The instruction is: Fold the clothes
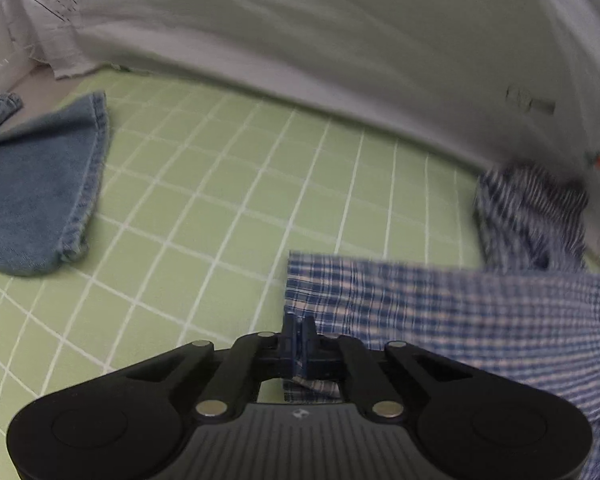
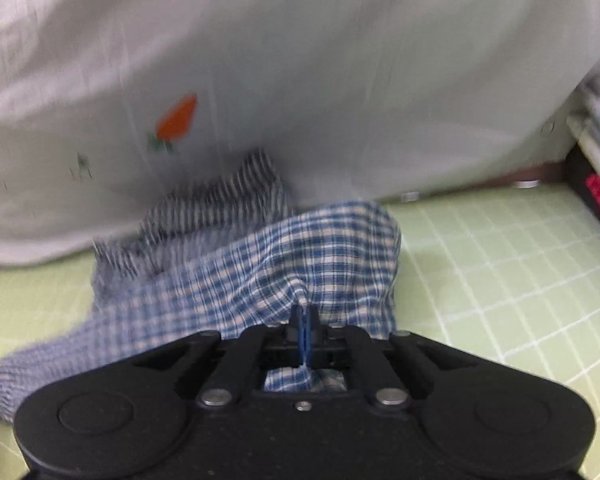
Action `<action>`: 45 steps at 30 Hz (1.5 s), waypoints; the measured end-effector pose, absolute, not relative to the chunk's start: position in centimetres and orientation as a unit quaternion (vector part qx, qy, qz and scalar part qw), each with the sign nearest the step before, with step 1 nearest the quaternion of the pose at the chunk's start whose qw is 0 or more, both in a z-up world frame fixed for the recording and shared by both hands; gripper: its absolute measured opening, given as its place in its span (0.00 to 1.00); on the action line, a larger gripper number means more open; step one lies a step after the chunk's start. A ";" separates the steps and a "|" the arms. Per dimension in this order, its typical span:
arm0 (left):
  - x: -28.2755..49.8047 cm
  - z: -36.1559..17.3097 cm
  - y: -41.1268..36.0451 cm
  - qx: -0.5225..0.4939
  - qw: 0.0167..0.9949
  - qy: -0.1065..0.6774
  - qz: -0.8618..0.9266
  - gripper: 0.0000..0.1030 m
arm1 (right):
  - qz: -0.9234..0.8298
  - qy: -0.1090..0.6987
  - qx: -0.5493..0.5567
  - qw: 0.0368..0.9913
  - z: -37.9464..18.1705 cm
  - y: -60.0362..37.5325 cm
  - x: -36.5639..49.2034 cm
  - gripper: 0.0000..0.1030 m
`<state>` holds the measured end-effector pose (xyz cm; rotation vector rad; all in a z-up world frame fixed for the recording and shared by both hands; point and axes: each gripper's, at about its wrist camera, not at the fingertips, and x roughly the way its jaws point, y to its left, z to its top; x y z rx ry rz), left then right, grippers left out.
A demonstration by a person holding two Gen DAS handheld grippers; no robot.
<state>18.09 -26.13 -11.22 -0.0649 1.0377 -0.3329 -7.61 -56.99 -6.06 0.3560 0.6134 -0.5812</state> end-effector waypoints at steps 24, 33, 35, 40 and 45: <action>18.4 -12.1 -17.7 -0.091 0.870 0.482 -0.044 0.04 | -0.296 0.318 0.363 0.824 -10.1 -62.8 -5.4 0.75; 18.5 -13.7 -18.5 -0.062 0.869 0.488 -0.046 0.04 | -0.241 0.336 0.309 0.856 -11.1 -65.0 -1.1 0.04; 18.5 -13.7 -18.6 -0.059 0.870 0.487 -0.047 0.04 | -0.247 0.337 0.293 0.860 -11.4 -65.1 -0.9 0.04; 18.6 -13.5 -18.4 -0.070 0.868 0.489 -0.045 0.30 | -0.289 0.326 0.275 0.857 -11.0 -66.5 -0.9 0.22; 18.2 -13.1 -18.9 -0.055 0.881 0.469 -0.033 0.78 | -0.365 0.275 0.179 0.871 -6.9 -62.5 -3.8 0.99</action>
